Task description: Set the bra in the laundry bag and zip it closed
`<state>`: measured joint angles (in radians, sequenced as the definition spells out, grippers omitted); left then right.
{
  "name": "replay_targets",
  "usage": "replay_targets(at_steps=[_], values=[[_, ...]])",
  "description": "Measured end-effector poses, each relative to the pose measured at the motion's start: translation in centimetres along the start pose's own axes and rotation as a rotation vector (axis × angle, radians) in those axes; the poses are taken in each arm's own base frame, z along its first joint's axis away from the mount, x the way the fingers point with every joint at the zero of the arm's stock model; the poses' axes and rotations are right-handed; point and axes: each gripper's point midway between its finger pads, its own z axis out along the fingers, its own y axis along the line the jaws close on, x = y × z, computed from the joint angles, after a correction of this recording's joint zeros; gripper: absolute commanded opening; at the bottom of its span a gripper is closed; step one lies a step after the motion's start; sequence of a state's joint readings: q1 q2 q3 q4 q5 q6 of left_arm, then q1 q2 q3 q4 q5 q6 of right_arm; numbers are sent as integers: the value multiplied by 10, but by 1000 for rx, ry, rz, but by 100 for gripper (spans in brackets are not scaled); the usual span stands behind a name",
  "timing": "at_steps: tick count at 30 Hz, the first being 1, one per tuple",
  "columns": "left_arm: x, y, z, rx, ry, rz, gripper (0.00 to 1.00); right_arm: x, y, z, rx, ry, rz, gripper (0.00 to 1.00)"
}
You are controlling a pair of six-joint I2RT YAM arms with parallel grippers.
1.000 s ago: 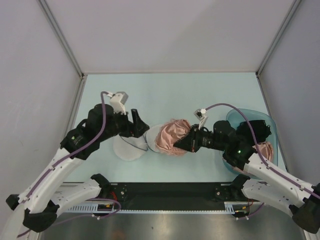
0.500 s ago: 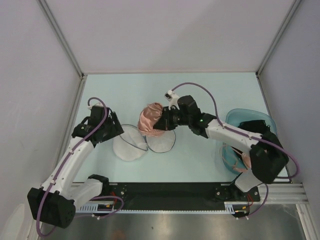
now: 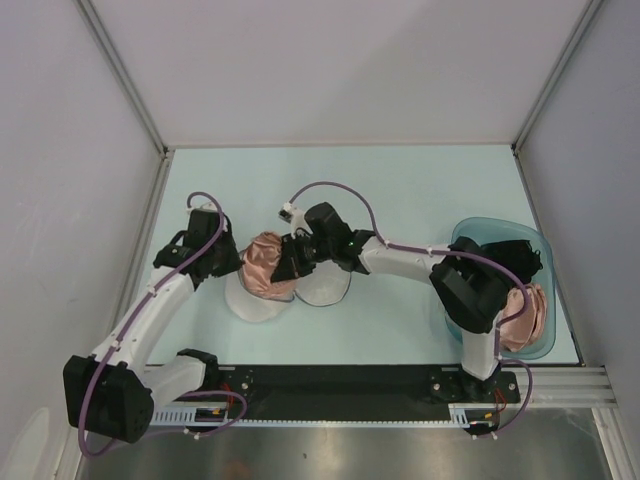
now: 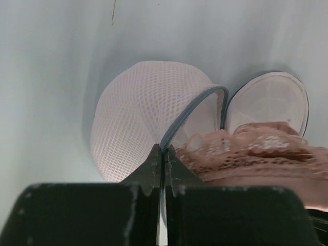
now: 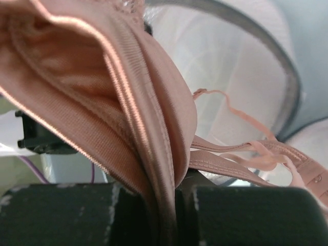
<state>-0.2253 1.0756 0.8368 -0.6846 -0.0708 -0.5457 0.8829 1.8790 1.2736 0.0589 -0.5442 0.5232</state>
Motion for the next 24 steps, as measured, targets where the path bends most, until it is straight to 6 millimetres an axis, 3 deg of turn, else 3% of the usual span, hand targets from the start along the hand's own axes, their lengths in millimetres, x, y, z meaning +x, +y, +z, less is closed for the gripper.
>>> replay_targets(at_steps=[5, 6, 7, 8, 9, 12, 14, 19, 20, 21, 24], values=[[1, -5, -2, 42, -7, 14, 1, 17, 6, 20, -82, 74, 30, 0], [2, -6, -3, 53, -9, 14, 9, 18, 5, 24, -96, 78, 45, 0], [3, -7, -5, 64, -11, 13, 29, 20, 4, 30, -112, 85, 65, 0], [4, -7, -7, 74, -16, 12, 40, 23, 2, 35, -123, 90, 85, 0], [5, -7, -9, 80, -21, 14, 58, 25, 0, 39, -132, 94, 108, 0], [3, -8, -18, 100, -49, -6, 80, 28, -2, 47, -156, 96, 152, 0], [0, -5, -26, 94, -82, -22, 84, 26, -1, 49, -173, 89, 165, 0], [-17, 15, -50, -2, -197, -115, 79, 18, 5, 50, -206, 65, 175, 0], [-22, 21, -51, -36, -207, -148, 72, 18, 6, 50, -209, 62, 178, 0], [-25, 27, -51, -63, -213, -176, 52, 17, 5, 50, -210, 59, 180, 0], [-33, 62, -39, -193, -192, -335, 34, 17, 2, 50, -205, 54, 185, 0]])
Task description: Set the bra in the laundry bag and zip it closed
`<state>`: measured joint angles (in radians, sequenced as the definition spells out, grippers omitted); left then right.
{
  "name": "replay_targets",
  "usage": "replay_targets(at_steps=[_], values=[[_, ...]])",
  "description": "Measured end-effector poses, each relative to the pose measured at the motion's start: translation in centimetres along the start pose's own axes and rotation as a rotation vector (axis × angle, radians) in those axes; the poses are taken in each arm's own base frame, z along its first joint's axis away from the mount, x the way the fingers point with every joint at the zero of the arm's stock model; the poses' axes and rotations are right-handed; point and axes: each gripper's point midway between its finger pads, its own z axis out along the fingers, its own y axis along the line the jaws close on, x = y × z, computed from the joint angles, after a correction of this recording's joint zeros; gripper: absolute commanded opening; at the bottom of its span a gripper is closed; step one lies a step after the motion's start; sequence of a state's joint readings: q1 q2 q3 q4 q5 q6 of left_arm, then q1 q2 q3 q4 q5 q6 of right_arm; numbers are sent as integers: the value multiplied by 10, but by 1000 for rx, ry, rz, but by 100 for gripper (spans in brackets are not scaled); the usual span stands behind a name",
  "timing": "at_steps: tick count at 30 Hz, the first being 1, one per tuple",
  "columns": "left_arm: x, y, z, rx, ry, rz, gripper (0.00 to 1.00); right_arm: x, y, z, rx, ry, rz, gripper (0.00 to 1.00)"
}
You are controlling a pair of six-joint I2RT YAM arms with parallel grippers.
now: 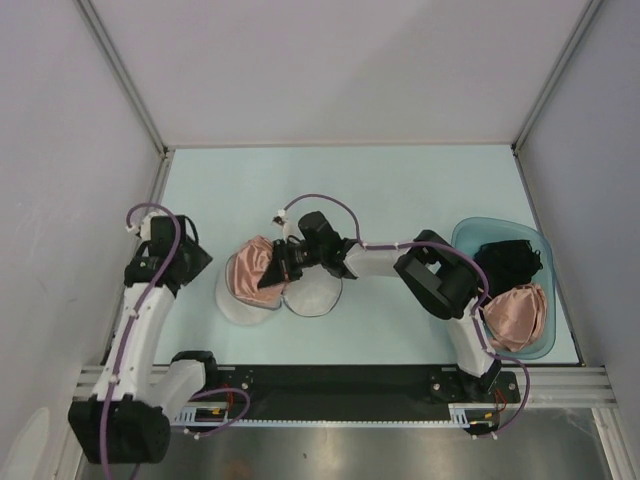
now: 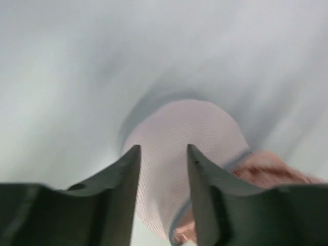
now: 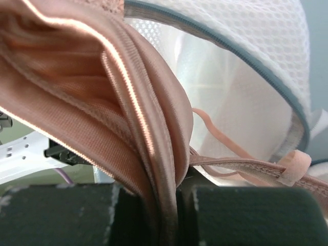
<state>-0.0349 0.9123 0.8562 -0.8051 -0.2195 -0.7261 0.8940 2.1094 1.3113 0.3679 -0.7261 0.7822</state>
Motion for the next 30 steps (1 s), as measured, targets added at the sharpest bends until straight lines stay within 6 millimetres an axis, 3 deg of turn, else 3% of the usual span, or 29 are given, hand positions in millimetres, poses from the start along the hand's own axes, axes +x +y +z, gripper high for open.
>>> replay_targets(at_steps=[3, 7, 14, 17, 24, 30], values=[[0, 35, 28, -147, 69, -129, 27, 1, -3, 0, 6, -4, 6, 0], [25, 66, 55, -246, 179, -225, 21, 3, -6, -1, 10, -3, 14, 0], [71, 70, 93, -267, 355, -225, 17, 11, -13, -2, 19, 1, 32, 0], [87, 53, 97, -234, 393, -172, 16, 18, -18, -4, 31, 10, 49, 0], [128, -12, 99, -61, 465, -64, 8, 39, -25, -26, 67, 15, 95, 0], [148, -58, 101, 89, 512, -43, 9, 43, -20, -42, 75, -4, 99, 0]])
